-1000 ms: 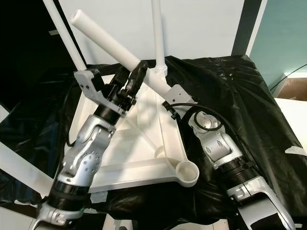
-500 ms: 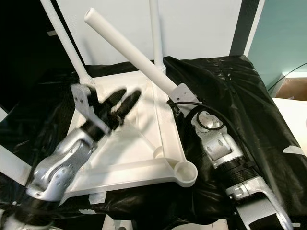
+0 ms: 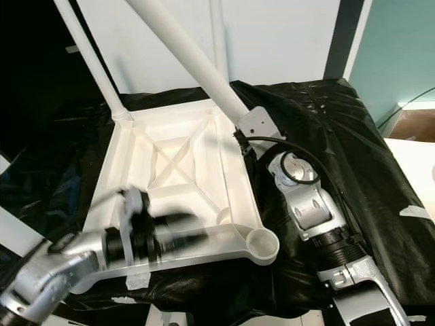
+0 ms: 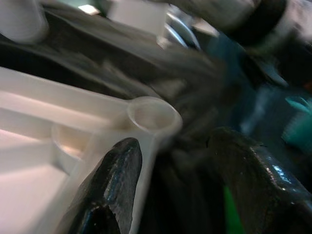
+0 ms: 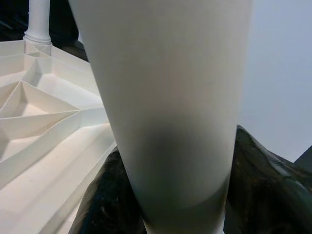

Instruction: Building children table

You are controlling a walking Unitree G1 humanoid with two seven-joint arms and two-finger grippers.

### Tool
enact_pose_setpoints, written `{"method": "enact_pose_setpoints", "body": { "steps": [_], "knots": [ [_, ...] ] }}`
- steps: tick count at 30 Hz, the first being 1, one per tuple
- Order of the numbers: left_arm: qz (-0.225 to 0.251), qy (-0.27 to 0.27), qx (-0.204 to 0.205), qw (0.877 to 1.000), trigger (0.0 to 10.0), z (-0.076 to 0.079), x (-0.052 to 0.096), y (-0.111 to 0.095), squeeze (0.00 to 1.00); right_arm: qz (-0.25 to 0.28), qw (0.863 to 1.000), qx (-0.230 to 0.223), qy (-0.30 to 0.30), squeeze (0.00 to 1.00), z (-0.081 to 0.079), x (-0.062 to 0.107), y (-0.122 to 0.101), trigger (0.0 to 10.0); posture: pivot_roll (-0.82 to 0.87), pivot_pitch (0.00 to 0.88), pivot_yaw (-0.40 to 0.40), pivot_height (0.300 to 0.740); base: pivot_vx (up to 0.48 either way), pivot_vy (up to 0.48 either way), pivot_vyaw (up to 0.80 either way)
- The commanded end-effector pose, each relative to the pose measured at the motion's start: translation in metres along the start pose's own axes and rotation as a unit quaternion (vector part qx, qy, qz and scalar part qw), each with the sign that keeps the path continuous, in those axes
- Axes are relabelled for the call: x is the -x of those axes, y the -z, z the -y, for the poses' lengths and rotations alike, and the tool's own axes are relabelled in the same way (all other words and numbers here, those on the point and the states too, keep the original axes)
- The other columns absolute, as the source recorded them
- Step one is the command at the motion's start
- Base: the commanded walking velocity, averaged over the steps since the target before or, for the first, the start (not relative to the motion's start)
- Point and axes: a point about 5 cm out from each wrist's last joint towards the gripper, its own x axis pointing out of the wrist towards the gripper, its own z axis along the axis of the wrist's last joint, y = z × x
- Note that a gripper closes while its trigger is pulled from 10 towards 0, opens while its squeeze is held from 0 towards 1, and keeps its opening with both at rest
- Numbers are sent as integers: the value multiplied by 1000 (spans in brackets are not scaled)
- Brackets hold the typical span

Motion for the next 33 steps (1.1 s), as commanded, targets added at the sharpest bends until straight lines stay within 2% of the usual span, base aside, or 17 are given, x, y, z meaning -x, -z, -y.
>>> {"method": "enact_pose_setpoints", "body": {
  "steps": [1,2,4,8,12,13,18,21,24,25,28,29,30,31,33],
  "knots": [
    [-27,34,1,999,10000,7,4,5,27,9,1000,-1,-3,0,-1,0,-4,10000,-45,0,105,740,0,0,0],
    [-52,44,1,998,10000,11,6,12,39,8,1000,0,-4,0,-1,0,-4,10000,-44,0,102,740,0,0,0],
    [-68,49,1,996,10000,14,7,16,39,7,1000,-1,-5,0,-1,1,-4,10000,-44,0,102,740,0,0,0],
    [-77,29,-10,997,10000,10,5,22,27,7,1000,0,-7,0,-1,1,-4,10000,-44,0,101,740,0,0,0],
    [-70,-5,-29,997,10000,0,2,23,27,9,1000,-1,-8,0,-2,1,-6,10000,-44,0,101,740,0,0,0],
    [-96,-38,-44,994,10000,-12,1,31,27,14,1000,-3,-14,0,-5,1,-8,10000,-48,0,98,740,0,0,0],
    [-116,-78,-53,989,10000,-23,1,37,24,20,1000,-4,-22,0,-9,2,-11,10000,-49,0,97,740,0,0,0],
    [-118,-84,-54,988,10000,-24,1,38,16,21,999,-5,-28,0,-12,3,-11,10000,-49,0,96,740,0,0,0],
    [-149,-86,-57,983,10000,-25,3,45,8,26,999,-6,-32,0,-13,3,-12,10000,-50,0,96,740,0,0,0],
    [-177,-76,-57,980,10000,-23,5,51,0,28,999,-6,-33,0,-13,3,-13,10000,-50,0,97,740,0,0,0],
    [-197,-69,-57,976,10000,-22,7,55,0,30,999,-6,-33,0,-13,3,-14,10000,-50,0,97,740,0,0,0],
    [-229,-54,-59,970,9882,-19,11,63,0,31,999,-6,-33,0,-13,3,-14,10000,-51,0,96,740,0,0,0],
    [-229,-54,-59,970,9882,-19,11,63,0,31,999,-6,-33,0,-13,3,-14,10000,-51,0,96,740,0,0,0],
    [-244,-44,-53,967,3490,-18,12,67,0,32,999,-5,-32,0,-12,3,-15,10000,-53,0,96,740,0,0,0],
    [-245,-36,-46,968,3490,-17,12,68,0,33,999,-5,-32,0,-12,2,-15,10000,-53,0,96,740,0,0,0]
  ]
}}
